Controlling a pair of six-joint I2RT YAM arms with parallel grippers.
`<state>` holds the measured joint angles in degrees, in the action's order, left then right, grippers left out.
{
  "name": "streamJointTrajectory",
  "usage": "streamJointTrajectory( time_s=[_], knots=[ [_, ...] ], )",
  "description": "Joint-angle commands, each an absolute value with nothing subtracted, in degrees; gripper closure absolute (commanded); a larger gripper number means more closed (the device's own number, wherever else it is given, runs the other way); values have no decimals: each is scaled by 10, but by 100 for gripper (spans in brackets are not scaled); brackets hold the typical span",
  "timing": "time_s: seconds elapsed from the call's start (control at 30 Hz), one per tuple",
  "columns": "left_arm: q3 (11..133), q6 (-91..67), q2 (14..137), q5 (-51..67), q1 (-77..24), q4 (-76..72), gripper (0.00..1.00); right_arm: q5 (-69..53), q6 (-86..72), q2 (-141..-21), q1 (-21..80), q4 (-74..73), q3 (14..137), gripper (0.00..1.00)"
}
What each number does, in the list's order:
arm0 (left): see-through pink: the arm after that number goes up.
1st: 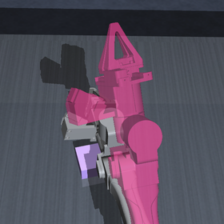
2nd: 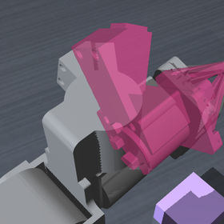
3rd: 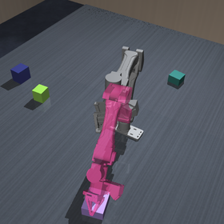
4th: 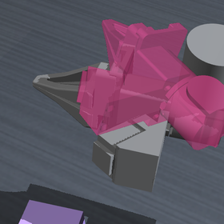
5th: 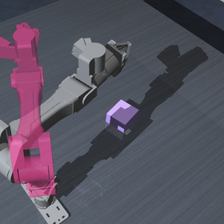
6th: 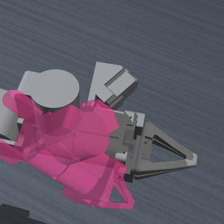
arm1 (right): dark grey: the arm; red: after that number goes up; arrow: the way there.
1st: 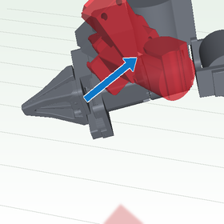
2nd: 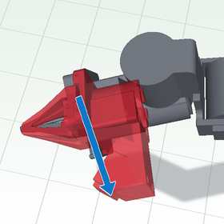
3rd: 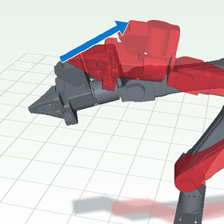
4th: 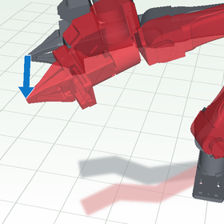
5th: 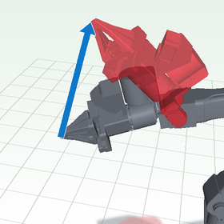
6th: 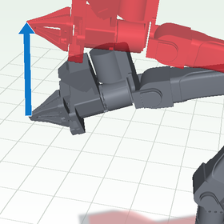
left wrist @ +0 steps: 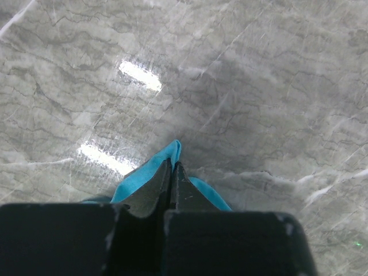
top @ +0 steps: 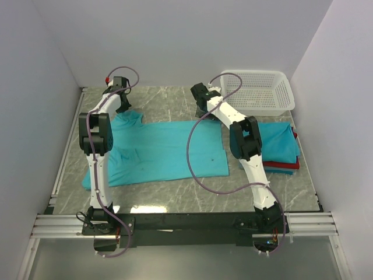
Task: Fold and stack the t-shirts
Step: Fold the tshirt
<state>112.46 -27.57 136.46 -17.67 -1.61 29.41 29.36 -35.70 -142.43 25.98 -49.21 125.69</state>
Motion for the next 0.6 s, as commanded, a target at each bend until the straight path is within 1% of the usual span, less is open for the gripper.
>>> streamJointTrajectory(
  time_s=[0.0,0.1,0.23,0.33,0.37,0.43,0.47,0.57],
  knots=[
    [1124,-282,1333,-164,-18,303,100,259,-350,-1427,256,-510,1281,15],
    [1121,-282,1328,-168,-18,303,100,222,-347,-1427,249,-521,1281,21],
    [1119,-283,1319,-174,-18,305,100,209,-352,-1419,250,-531,1265,27],
    [1112,-287,1312,-174,-18,304,100,210,-359,-1414,250,-536,1253,34],
    [1110,-287,1310,-174,-18,304,100,213,-360,-1414,250,-540,1255,42],
    [1099,-290,1303,-174,-18,301,100,211,-366,-1414,250,-544,1255,47],
    [1094,-294,1301,-176,-17,301,99,212,-366,-1414,250,-544,1253,54],
    [1077,-308,1289,-171,-18,299,100,215,-374,-1411,250,-548,1249,61]
  ],
)
